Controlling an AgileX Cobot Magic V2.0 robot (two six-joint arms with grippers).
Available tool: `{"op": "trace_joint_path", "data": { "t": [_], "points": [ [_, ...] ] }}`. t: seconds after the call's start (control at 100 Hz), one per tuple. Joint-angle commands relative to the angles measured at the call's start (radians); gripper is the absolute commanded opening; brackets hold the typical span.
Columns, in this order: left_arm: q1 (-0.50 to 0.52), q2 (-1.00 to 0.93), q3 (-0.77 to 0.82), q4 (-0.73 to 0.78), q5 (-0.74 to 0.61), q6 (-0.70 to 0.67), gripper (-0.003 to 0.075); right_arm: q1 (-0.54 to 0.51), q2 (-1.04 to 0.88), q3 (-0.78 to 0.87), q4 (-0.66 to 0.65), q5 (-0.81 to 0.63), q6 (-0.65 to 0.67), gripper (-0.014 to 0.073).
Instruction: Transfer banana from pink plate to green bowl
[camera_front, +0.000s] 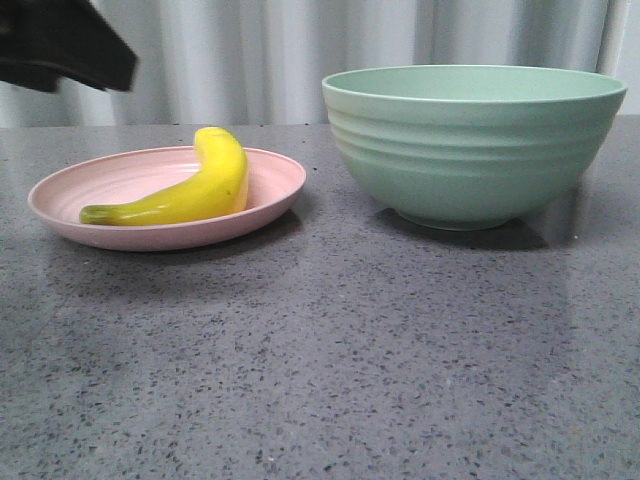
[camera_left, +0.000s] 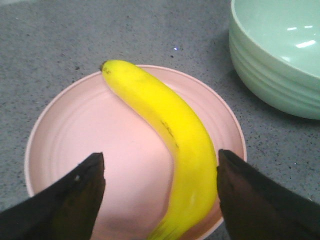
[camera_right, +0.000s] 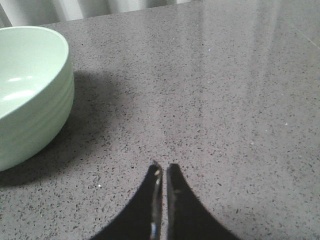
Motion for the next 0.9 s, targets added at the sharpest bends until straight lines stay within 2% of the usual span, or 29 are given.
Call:
{"op": "trace_joint_path", "data": {
  "t": [0.0,0.12,0.32,0.89],
  "points": [
    [-0.01,0.065,-0.105,-0.062,0.009,0.0,0.0433,0.002,0.015,-0.037,0.001,-0.081,-0.006,-0.0079],
    [-0.01,0.168,-0.211,-0.128,0.129,0.0,0.0433,0.002,0.015,-0.037,0.001,-0.081,-0.006,-0.0079],
    [-0.01,0.303,-0.351,-0.133,0.289,0.0,0.0433,0.002,0.015,-0.037,0.001,-0.081,-0.006,-0.0079],
    [-0.01,0.407,-0.385,-0.162,0.324,0.002,0.0433,0.002,0.015,-0.037,0.001,-0.088,-0.006,-0.0079]
  ]
}}
